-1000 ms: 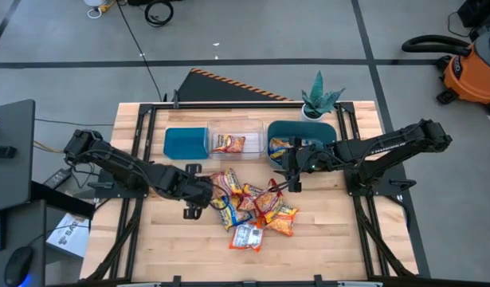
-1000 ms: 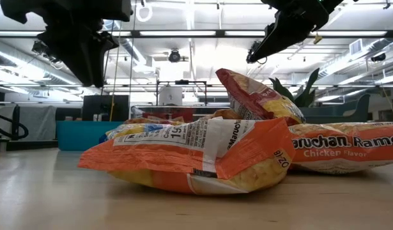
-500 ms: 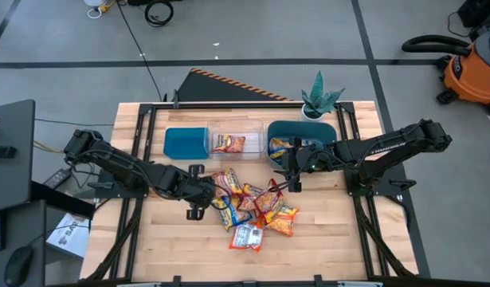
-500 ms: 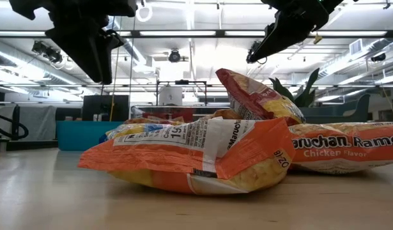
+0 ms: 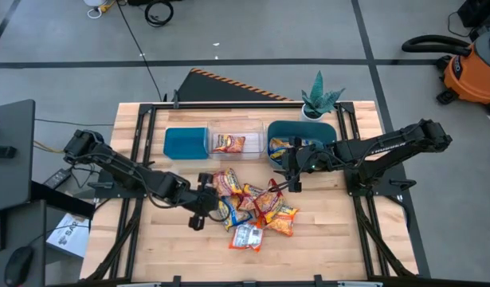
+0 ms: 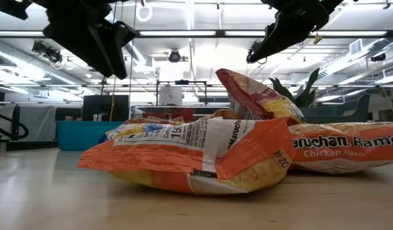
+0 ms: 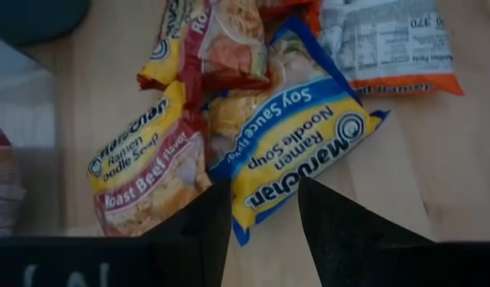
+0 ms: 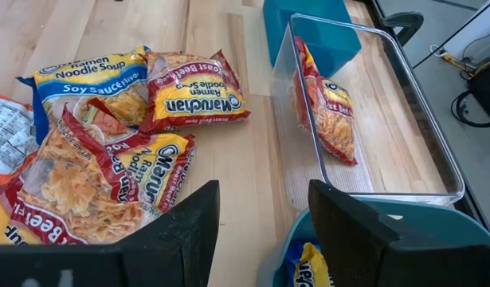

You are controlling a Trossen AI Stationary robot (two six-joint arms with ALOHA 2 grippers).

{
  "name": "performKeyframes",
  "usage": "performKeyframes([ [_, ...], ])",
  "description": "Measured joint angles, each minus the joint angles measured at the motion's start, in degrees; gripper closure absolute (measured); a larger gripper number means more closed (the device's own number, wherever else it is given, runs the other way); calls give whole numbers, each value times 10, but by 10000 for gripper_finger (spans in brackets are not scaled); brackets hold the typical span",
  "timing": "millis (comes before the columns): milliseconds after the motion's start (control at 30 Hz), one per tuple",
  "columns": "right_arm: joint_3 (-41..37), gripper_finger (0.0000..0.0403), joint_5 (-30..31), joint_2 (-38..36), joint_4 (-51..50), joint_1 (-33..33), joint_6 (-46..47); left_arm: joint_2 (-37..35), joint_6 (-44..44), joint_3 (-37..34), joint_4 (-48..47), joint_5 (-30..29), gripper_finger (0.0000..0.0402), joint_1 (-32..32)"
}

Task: Sort Maruchan noodles
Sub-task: Put the red noodle pack into the transparent bin

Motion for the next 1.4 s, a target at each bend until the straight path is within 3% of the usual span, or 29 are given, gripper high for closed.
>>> performKeyframes([
  [667, 0, 204, 0, 0, 1, 0, 0, 5, 5, 0, 20, 0, 249, 0],
  [1400, 0, 204, 0, 0, 2, 0, 0, 5, 108, 0, 121, 7, 249, -7],
])
